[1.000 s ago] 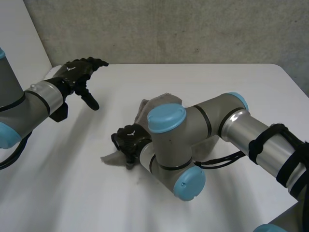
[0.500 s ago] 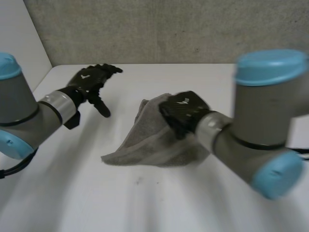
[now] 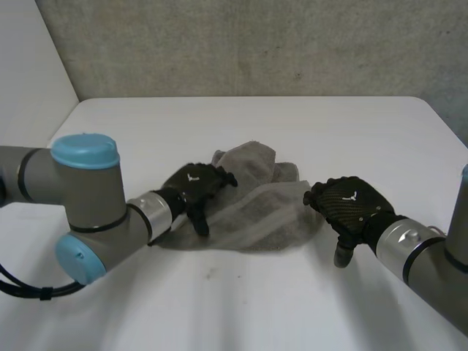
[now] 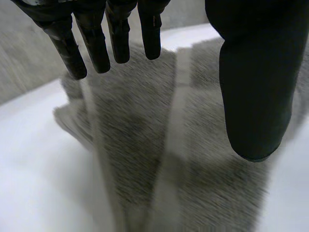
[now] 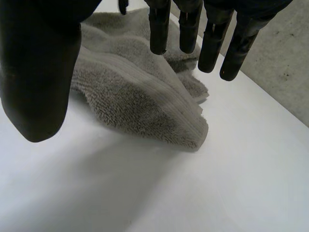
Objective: Fold the towel.
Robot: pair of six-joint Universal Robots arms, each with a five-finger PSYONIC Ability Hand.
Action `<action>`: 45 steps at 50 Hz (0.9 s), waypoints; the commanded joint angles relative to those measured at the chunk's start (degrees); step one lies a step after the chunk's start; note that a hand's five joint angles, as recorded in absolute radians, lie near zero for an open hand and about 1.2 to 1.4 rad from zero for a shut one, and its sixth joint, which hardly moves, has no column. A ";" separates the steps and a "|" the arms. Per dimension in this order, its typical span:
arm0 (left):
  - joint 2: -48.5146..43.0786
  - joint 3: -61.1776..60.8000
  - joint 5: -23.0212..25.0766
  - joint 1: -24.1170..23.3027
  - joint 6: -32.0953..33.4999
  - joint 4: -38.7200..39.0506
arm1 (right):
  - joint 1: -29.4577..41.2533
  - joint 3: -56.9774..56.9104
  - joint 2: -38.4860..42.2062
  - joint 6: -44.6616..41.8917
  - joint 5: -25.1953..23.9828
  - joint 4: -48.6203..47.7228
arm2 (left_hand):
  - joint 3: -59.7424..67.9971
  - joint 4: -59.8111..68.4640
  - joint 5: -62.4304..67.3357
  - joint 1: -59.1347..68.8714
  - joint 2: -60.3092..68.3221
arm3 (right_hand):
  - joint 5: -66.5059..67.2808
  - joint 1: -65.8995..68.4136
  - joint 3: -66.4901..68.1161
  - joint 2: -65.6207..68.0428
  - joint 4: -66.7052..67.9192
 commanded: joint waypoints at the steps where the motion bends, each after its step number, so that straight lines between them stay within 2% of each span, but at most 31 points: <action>1: -0.69 -0.40 -3.39 -2.62 -0.37 -1.33 | -0.20 1.99 3.12 0.07 0.15 -5.30 | 2.93 2.99 2.75 2.98 2.89 | -1.49 -3.57 -3.57 -3.84 -3.64; 8: 0.27 0.04 -6.74 -3.59 -0.46 -1.33 | -0.81 3.31 3.21 1.82 -0.29 -7.15 | 2.93 2.99 2.75 2.98 2.89 | 0.03 -2.05 -2.05 -2.32 -2.13; 11: 3.07 0.66 -7.53 -3.42 -0.81 -1.68 | -0.28 2.25 3.30 6.31 -0.73 -7.85 | 2.76 2.82 2.58 2.81 2.72 | 1.38 -0.70 -0.70 -0.97 -0.78; 13: 5.28 0.75 -7.62 -3.07 -0.81 -1.59 | 2.77 -1.07 3.30 11.99 -1.78 -7.94 | 2.59 2.65 2.41 2.64 2.55 | 1.71 -0.37 -0.37 -0.64 -0.45; 16: 8.97 1.01 -7.62 -2.10 -0.81 -1.41 | 5.43 -3.90 4.00 15.10 -2.49 -7.85 | 1.08 1.14 0.90 1.13 1.04 | 1.71 -0.37 -0.37 -0.64 -0.45; 18: 10.38 1.18 -7.62 -0.87 -0.81 -1.50 | 10.50 -10.19 8.46 20.61 -2.49 -7.24 | -0.77 -0.71 -0.95 -0.72 -0.81 | 1.71 -0.37 -0.37 -0.64 -0.45; 20: 12.83 1.62 -7.45 2.63 -0.90 -1.94 | 12.79 -13.71 11.18 22.29 -2.32 -6.28 | -4.12 -4.06 -4.30 -4.08 -4.16 | 1.55 -0.53 -0.53 -0.80 -0.61; 24: 13.98 2.24 -7.36 4.84 -0.81 -2.29 | 16.85 -19.81 15.87 22.66 -2.05 -2.75 | -4.30 -4.24 -4.48 -4.26 -4.34 | 1.71 -0.37 -0.37 -0.64 -0.45; 26: 14.07 3.99 -7.27 6.94 -0.81 -3.43 | 19.74 -26.98 21.64 22.92 -1.96 0.66 | -4.81 -4.75 -4.99 -4.76 -4.85 | 1.88 -0.20 -0.20 -0.47 -0.28; 31: 13.98 6.10 -7.18 10.28 -0.98 -6.15 | 22.38 -36.74 29.12 23.62 -2.05 4.27 | -4.81 -4.75 -4.99 -4.76 -4.85 | 4.06 1.98 1.98 1.71 1.90; 37: 13.98 7.43 -7.18 11.43 -2.04 -7.48 | 26.34 -48.43 38.35 25.29 -1.26 7.87 | -4.97 -4.92 -5.16 -4.93 -5.02 | 8.10 6.02 6.02 5.75 5.94; 45: 14.25 7.78 -7.18 11.43 -3.27 -7.57 | 28.45 -61.01 46.62 26.17 0.76 11.57 | -5.48 -5.42 -5.66 -5.43 -5.52 | 14.14 12.06 12.06 11.79 11.98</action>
